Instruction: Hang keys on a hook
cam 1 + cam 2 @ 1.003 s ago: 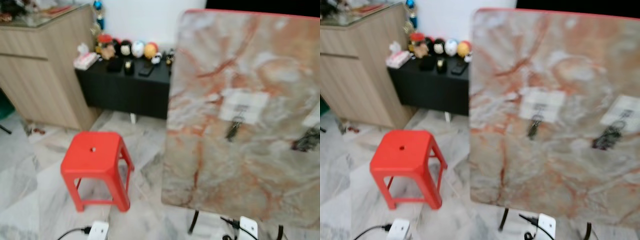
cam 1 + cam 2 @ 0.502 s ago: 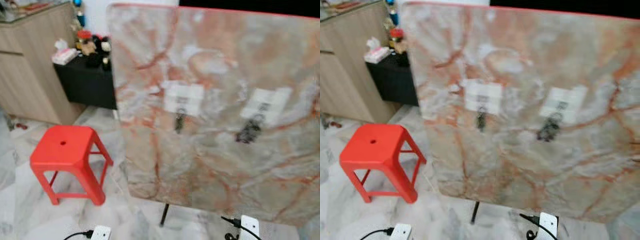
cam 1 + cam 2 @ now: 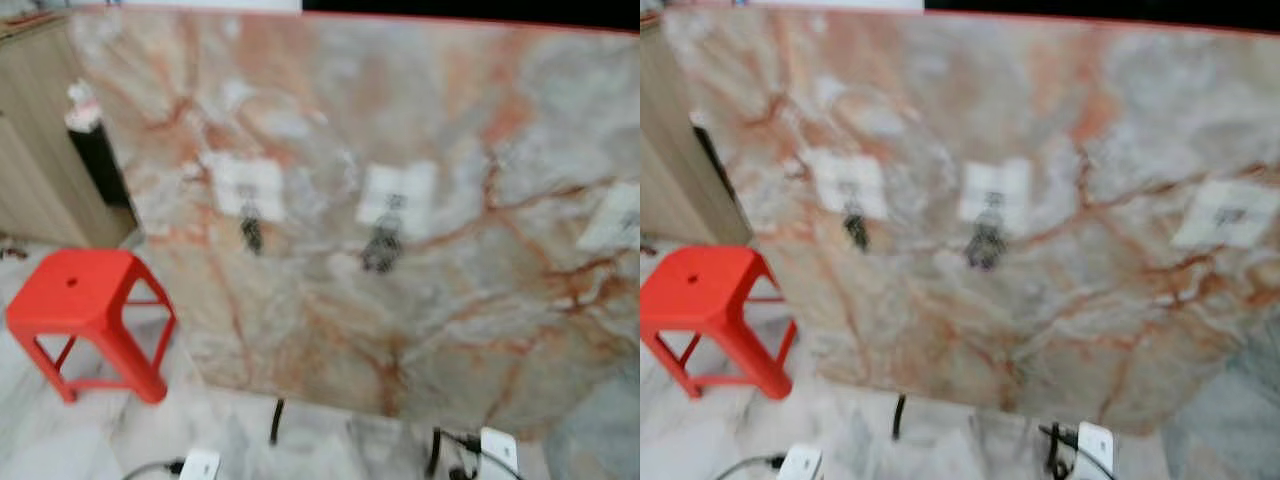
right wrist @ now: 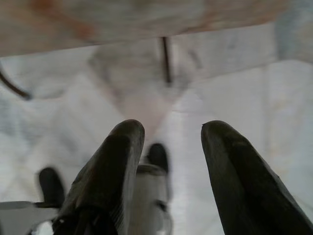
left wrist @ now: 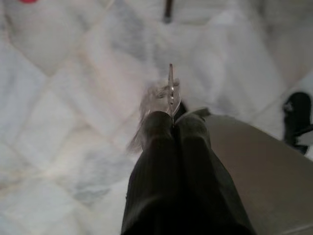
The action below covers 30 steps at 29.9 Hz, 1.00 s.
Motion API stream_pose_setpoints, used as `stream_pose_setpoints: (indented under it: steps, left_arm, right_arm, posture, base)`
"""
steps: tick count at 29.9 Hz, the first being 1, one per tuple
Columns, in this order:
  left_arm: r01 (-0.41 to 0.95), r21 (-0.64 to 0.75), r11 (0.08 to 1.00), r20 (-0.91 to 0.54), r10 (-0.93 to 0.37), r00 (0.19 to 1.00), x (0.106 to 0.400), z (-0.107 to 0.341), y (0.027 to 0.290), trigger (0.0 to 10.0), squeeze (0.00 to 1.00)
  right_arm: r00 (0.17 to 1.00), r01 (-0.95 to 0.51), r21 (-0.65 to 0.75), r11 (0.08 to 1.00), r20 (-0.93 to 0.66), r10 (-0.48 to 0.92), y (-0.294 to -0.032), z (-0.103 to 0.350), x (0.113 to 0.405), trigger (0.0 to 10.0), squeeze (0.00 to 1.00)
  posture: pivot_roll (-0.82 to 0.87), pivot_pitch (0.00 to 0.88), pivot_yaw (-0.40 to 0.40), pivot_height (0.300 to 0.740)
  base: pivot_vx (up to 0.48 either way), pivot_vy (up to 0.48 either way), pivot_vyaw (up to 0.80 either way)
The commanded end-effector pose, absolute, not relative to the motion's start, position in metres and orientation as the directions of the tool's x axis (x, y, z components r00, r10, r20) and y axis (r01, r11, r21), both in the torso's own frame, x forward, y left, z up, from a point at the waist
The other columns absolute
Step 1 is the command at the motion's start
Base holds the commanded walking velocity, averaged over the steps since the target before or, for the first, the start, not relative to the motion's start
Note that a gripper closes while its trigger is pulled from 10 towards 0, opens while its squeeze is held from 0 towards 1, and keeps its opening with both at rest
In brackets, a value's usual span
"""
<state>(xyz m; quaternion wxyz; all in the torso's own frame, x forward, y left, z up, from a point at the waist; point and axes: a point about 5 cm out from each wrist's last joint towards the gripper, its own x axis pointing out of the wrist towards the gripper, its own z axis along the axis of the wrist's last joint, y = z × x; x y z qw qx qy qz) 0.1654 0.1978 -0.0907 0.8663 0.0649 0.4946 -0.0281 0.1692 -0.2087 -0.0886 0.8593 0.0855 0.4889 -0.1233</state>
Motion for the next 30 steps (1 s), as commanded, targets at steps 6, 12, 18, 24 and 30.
stream_pose_setpoints:
  steps: [6, 12, 18, 24, 30]
  left_arm:
    - [0.121, 0.079, 0.99, -0.867, 0.009, 0.499, 0.1629, -0.0923, 0.1953, 10.0, 0.0]
    - [0.114, 0.075, 0.991, -0.868, 0.009, 0.496, 0.1619, -0.0928, 0.1947, 10.0, 0.0]
    - [0.11, 0.07, 0.991, -0.87, 0.007, 0.494, 0.1607, -0.0935, 0.1933, 10.0, 0.0]
    - [0.107, 0.071, 0.992, -0.871, 0.009, 0.491, 0.1596, -0.094, 0.1928, 10.0, 0.0]
    - [0.103, 0.084, 0.991, -0.869, 0.022, 0.495, 0.16, -0.0937, 0.1944, 10.0, 0.0]
  right_arm:
    - [0.5, 0.308, 0.014, 0.951, -0.853, -0.149, -0.2136, -0.0861, 0.1728, 10.0, 0.0]
    - [0.494, 0.311, 0.018, 0.95, -0.857, -0.146, -0.2138, -0.0867, 0.1714, 10.0, 0.0]
    - [0.484, 0.314, 0.017, 0.949, -0.863, -0.145, -0.214, -0.0876, 0.1694, 10.0, 0.0]
    - [0.481, 0.303, 0.016, 0.953, -0.866, -0.138, -0.2142, -0.0881, 0.1683, 10.0, 0.0]
    - [0.478, 0.299, 0.012, 0.954, -0.867, -0.138, -0.2145, -0.0888, 0.1664, 10.0, 0.0]
  posture:
    - [0.03, 0.0, -0.015, 0.736]
    - [0.03, 0.0, -0.017, 0.736]
    - [0.03, 0.0, -0.019, 0.736]
    - [0.03, 0.0, -0.019, 0.736]
    - [0.03, 0.0, -0.021, 0.736]
  base:
    - [0.0, -0.48, 0.0]
    - [0.0, -0.48, 0.0]
    - [0.0, -0.48, -0.07]
    - [0.0, -0.48, -0.74]
    - [0.0, -0.48, -0.13]
